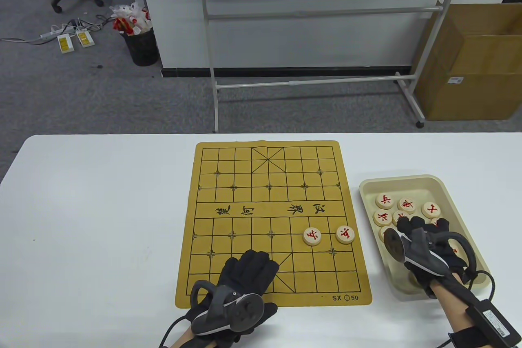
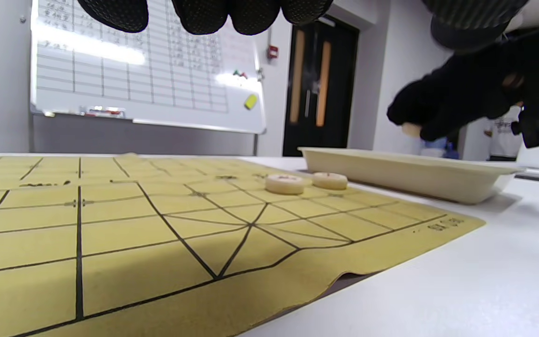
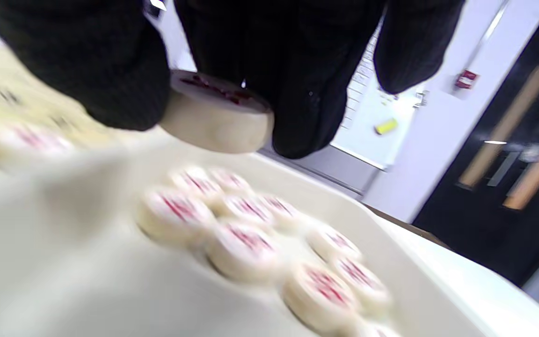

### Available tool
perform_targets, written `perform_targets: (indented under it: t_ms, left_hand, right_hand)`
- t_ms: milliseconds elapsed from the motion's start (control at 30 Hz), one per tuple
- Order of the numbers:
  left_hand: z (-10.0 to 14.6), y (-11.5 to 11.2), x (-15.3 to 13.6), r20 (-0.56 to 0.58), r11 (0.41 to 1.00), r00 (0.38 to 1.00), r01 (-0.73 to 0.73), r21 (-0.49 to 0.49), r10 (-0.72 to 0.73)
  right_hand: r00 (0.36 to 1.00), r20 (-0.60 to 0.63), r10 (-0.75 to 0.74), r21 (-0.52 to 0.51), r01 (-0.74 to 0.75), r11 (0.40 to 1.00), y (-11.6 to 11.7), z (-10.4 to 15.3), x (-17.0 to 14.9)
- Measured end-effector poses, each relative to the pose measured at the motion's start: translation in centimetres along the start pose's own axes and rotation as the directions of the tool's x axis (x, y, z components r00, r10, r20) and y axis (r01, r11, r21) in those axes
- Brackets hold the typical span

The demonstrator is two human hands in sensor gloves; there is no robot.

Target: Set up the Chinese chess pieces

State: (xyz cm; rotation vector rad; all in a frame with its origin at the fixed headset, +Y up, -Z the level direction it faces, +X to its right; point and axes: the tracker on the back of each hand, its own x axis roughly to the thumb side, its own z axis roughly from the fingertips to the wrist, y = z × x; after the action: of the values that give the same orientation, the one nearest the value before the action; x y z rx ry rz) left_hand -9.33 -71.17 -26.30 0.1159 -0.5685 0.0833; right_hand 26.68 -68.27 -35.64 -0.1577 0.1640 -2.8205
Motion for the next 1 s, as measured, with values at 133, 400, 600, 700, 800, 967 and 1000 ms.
perform_targets:
  t_ms: [133, 400, 600, 700, 800, 967, 1000]
  left_hand:
    - [-0.1, -0.1, 0.0, -0.002, 1.0, 1.0, 0.005, -0.006, -0.005]
    - [0.0, -0.1, -0.1, -0.005, 1.0, 1.0, 0.002, -0.002, -0.002]
    - [0.0, -0.1, -0.1, -0.001, 1.0, 1.0, 0.001, -0.008, -0.001]
    - [0.0, -0.1, -0.1, 0.0, 1.0, 1.0, 0.001, -0.01, -0.001]
    - [0.0, -0.1, -0.1, 0.0, 1.0, 1.0, 0.0, -0.01, 0.0]
    - [0.0, -0.1, -0.1, 0.001, 1.0, 1.0, 0.002, -0.012, -0.002]
    - [0.0, -0.1, 0.0, 0.003, 1.0, 1.0, 0.002, -0.014, -0.002]
  right_hand:
    - [0.964, 0.189, -0.186, 0.001, 0.19, 0.982, -3.3, 0.7, 5.0]
    - [0.828, 0.512, -0.229, 0.174, 0.162, 0.971, -2.3, 2.7, 18.1]
    - [0.812, 0.568, -0.132, 0.135, 0.066, 0.989, -0.6, 3.3, 21.7]
    - [0.819, 0.567, -0.093, 0.122, 0.028, 0.992, 0.3, 3.5, 22.3]
    - [0.822, 0.558, -0.112, 0.143, 0.039, 0.989, 0.1, 3.5, 21.7]
    - [0.87, 0.463, -0.169, 0.095, 0.141, 0.985, -3.4, 2.9, 16.9]
    - [0.891, 0.417, -0.178, 0.077, 0.16, 0.984, -4.4, 2.6, 14.9]
